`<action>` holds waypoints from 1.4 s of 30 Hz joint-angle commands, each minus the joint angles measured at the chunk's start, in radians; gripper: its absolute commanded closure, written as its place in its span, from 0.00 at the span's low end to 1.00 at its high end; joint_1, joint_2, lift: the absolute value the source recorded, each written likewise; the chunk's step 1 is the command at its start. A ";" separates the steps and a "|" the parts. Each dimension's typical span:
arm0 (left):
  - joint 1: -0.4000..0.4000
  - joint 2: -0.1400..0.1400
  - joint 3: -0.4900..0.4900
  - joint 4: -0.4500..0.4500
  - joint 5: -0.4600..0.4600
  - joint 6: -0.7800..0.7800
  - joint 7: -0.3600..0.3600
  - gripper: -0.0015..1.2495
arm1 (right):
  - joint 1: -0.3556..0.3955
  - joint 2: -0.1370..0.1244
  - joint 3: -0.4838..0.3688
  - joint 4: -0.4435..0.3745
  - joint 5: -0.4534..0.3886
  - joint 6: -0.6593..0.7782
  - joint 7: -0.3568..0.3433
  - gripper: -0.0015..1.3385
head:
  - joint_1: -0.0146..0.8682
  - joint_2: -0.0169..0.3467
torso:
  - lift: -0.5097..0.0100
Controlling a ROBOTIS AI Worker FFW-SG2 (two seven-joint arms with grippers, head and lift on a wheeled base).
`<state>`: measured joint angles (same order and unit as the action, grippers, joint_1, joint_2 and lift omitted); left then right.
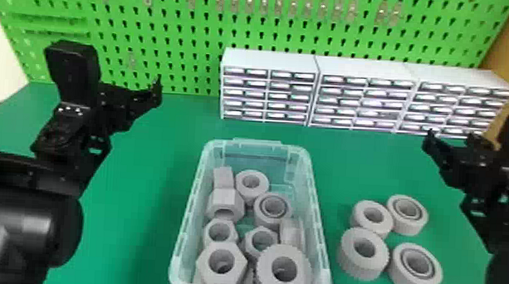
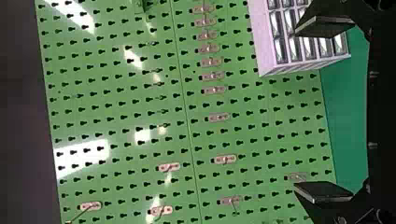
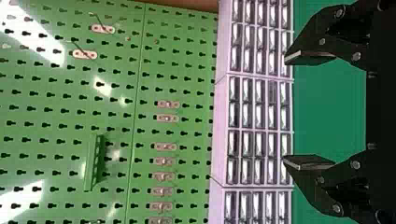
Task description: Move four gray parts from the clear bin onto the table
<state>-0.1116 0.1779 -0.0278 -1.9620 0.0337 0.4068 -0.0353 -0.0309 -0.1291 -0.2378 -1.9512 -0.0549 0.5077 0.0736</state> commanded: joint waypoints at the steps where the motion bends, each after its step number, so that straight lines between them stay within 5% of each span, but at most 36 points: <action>1: 0.001 0.000 0.002 0.000 0.000 0.000 0.000 0.10 | 0.000 -0.001 0.003 0.000 0.000 0.002 0.000 0.38 | 0.79 0.12 | 0.89; 42: 0.001 0.000 0.008 0.000 -0.006 -0.003 0.000 0.10 | -0.003 -0.003 0.008 0.000 -0.005 0.006 0.000 0.38 | 0.79 0.12 | 0.89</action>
<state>-0.1104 0.1779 -0.0199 -1.9620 0.0276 0.4043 -0.0353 -0.0338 -0.1305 -0.2304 -1.9512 -0.0587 0.5139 0.0736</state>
